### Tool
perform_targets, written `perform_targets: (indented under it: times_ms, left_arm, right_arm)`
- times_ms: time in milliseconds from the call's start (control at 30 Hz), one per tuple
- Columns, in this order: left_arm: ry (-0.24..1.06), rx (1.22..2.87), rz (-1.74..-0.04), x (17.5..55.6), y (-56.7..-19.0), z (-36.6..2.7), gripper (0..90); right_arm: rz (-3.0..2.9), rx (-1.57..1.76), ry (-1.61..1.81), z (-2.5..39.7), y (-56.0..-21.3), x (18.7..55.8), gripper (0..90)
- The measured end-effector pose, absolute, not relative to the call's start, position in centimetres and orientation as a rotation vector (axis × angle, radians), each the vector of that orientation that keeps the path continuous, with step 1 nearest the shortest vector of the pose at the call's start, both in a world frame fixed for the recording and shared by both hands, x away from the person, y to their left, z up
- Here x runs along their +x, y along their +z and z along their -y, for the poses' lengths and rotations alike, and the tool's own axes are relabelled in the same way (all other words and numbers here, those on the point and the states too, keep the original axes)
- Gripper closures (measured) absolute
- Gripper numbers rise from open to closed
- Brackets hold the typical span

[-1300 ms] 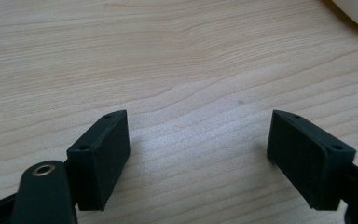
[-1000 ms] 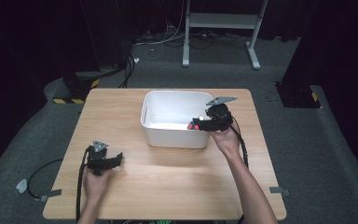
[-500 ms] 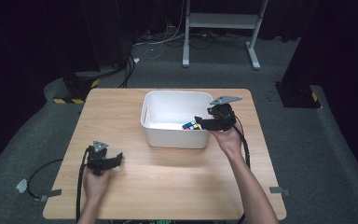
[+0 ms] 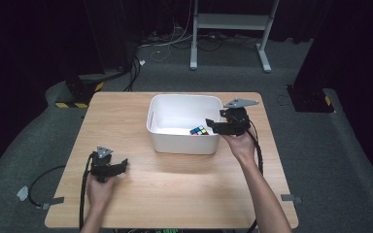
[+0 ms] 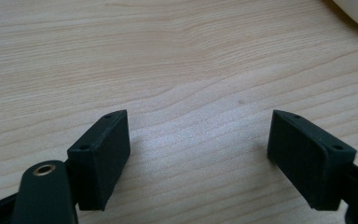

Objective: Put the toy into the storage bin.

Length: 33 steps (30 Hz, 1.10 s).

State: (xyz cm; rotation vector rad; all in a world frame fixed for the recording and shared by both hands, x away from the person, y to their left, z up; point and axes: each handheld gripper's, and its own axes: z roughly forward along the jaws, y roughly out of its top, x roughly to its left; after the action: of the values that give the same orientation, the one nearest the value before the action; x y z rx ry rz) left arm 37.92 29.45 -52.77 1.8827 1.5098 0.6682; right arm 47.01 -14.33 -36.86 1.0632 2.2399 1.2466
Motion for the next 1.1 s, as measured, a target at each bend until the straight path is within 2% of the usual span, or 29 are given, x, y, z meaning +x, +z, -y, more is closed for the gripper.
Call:
perform_targets:
  times_ms: [1100]
  left_arm:
    - [0.669,1.882,-1.510,37.9,-52.8,-29.4,21.2]
  right_arm:
    - [-2.186,1.038,1.278,16.1,-35.6,45.5,30.9]
